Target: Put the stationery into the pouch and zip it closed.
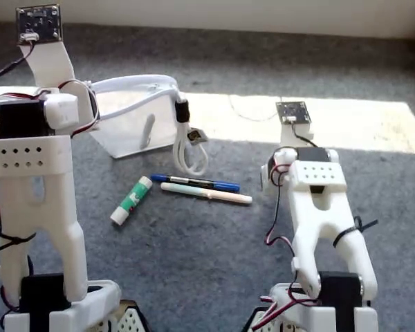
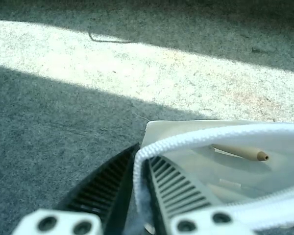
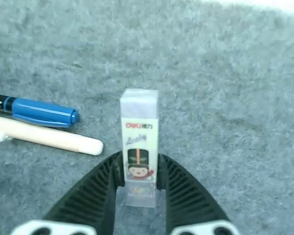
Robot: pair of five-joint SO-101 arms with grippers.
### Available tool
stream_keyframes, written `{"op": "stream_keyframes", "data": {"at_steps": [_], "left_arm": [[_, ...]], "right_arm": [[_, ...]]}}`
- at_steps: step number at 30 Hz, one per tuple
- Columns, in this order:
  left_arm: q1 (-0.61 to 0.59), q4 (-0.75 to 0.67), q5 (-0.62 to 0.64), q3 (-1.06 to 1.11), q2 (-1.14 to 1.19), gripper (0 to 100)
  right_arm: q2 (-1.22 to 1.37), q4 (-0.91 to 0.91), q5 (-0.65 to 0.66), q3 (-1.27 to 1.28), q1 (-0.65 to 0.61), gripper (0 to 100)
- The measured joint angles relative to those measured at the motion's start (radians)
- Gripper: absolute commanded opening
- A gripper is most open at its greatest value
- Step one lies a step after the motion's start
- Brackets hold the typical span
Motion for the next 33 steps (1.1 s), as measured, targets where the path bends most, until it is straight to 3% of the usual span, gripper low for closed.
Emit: {"op": "stream_keyframes", "data": {"at_steps": [5, 20, 33], "left_arm": [[0.000, -0.014, 0.000, 0.012, -0.002, 1], [0.000, -0.014, 0.000, 0.014, -0.002, 1], [0.000, -0.014, 0.000, 0.014, -0.002, 1]], "right_arm": [[0.089, 0.101, -0.006, -0.106, 0.000, 10.4], [0.384, 0.124, -0.006, -0.339, -0.055, 10.7], [0.410, 0.166, -0.071, -0.367, -0.031, 10.7]]}}
